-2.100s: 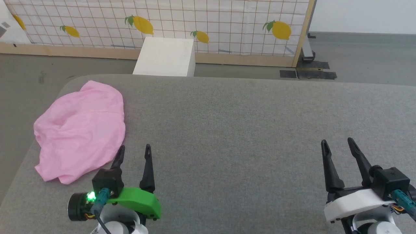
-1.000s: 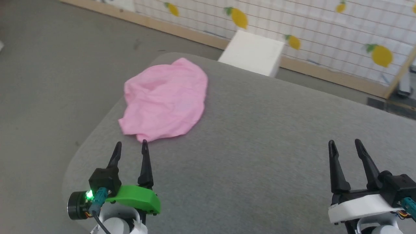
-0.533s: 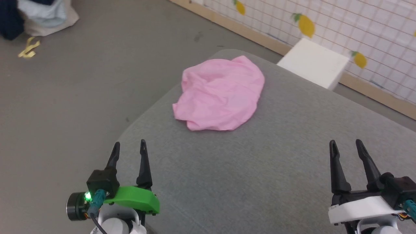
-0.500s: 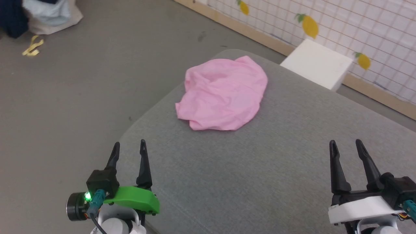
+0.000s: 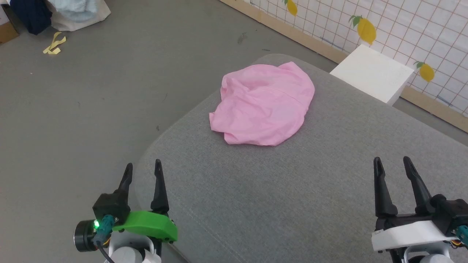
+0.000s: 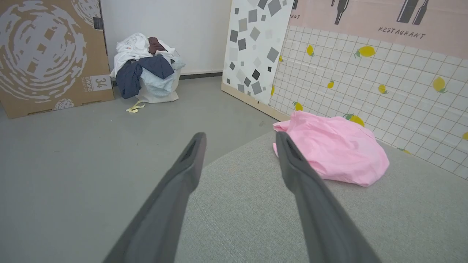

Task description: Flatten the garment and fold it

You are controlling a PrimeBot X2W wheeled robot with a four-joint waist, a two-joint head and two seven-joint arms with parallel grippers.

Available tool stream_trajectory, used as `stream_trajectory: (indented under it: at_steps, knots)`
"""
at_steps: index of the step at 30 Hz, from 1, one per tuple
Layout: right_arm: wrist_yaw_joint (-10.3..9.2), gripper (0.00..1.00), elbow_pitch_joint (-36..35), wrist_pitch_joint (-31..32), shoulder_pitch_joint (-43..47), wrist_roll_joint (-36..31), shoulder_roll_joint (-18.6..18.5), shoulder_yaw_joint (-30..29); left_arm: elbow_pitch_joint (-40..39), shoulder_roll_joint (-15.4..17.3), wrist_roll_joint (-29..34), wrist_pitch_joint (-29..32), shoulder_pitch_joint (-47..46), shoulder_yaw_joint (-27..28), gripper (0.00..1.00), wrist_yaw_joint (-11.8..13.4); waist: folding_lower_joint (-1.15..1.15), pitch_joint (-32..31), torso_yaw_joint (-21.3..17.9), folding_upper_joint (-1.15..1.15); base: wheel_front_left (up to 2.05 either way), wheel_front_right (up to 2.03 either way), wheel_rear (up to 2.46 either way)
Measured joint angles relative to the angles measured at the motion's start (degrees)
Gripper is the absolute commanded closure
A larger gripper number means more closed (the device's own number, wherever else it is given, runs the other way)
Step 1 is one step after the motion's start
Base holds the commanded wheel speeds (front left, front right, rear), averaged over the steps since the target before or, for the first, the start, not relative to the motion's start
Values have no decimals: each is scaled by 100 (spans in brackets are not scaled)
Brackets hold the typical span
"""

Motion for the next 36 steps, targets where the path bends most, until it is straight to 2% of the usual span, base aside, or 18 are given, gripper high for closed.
stream_trajectory:
  at_steps: [4,8,13,18,22,29,36]
  knots:
    - [0,0,-59,0,-7,-24,1,-9,234,2,-175,-4,-357,45,0,-164,0,104,11,0,0,0,0]
    - [0,0,-123,0,-128,-130,7,-153,680,1,-608,214,-1415,123,0,-297,0,335,-15,0,0,0,0]
    - [0,0,-165,0,-422,-277,9,2,1478,23,-1151,610,-2761,333,0,-401,0,729,-140,0,0,0,0]
    - [0,0,-236,-1,-797,-402,10,143,2327,299,-1545,1336,-3890,570,0,-555,0,1225,-436,0,0,0,0]
    - [0,0,-303,-3,-1049,-441,12,189,2892,680,-1849,2235,-4539,736,0,-602,0,1633,-780,0,0,0,0]
    - [-1,0,-478,-4,-1450,-392,10,170,3372,1315,-2380,3753,-4926,1180,0,-419,0,2334,-1480,0,0,0,0]
    - [0,0,-538,-4,-1532,-348,10,115,3327,1563,-2789,4853,-4734,1463,0,-70,1,3006,-2124,0,0,0,0]
